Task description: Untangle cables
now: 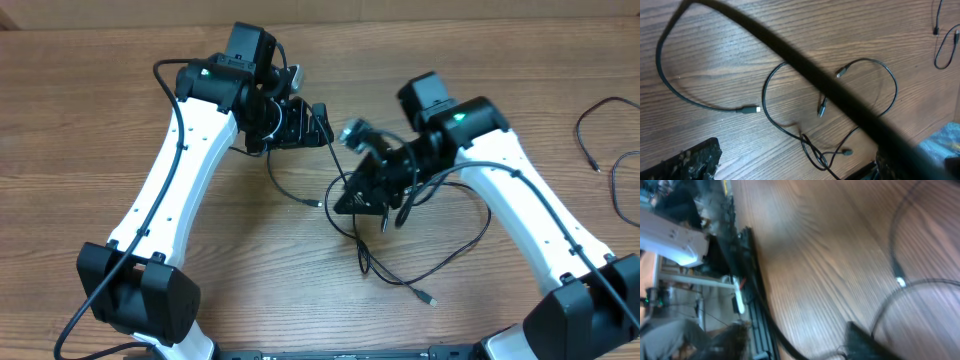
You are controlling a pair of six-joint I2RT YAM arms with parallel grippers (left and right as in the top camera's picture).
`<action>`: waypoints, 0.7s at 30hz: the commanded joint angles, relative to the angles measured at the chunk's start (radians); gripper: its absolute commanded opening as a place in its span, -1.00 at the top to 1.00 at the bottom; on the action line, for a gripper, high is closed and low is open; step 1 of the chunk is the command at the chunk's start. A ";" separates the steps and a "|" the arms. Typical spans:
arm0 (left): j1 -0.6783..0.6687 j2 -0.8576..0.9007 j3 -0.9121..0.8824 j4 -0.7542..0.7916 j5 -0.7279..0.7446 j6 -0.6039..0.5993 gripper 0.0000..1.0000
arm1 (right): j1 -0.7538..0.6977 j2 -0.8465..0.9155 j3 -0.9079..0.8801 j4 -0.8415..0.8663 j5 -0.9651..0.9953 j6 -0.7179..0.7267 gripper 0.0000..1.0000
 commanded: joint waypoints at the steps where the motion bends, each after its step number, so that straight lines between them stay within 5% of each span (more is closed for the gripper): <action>1: -0.001 -0.008 0.036 -0.006 0.023 0.018 -0.97 | 0.058 -0.009 0.019 0.034 -0.050 -0.076 0.92; 21: 0.000 -0.008 0.036 -0.073 -0.046 0.079 -1.00 | -0.175 -0.052 0.174 0.096 -0.034 0.090 0.92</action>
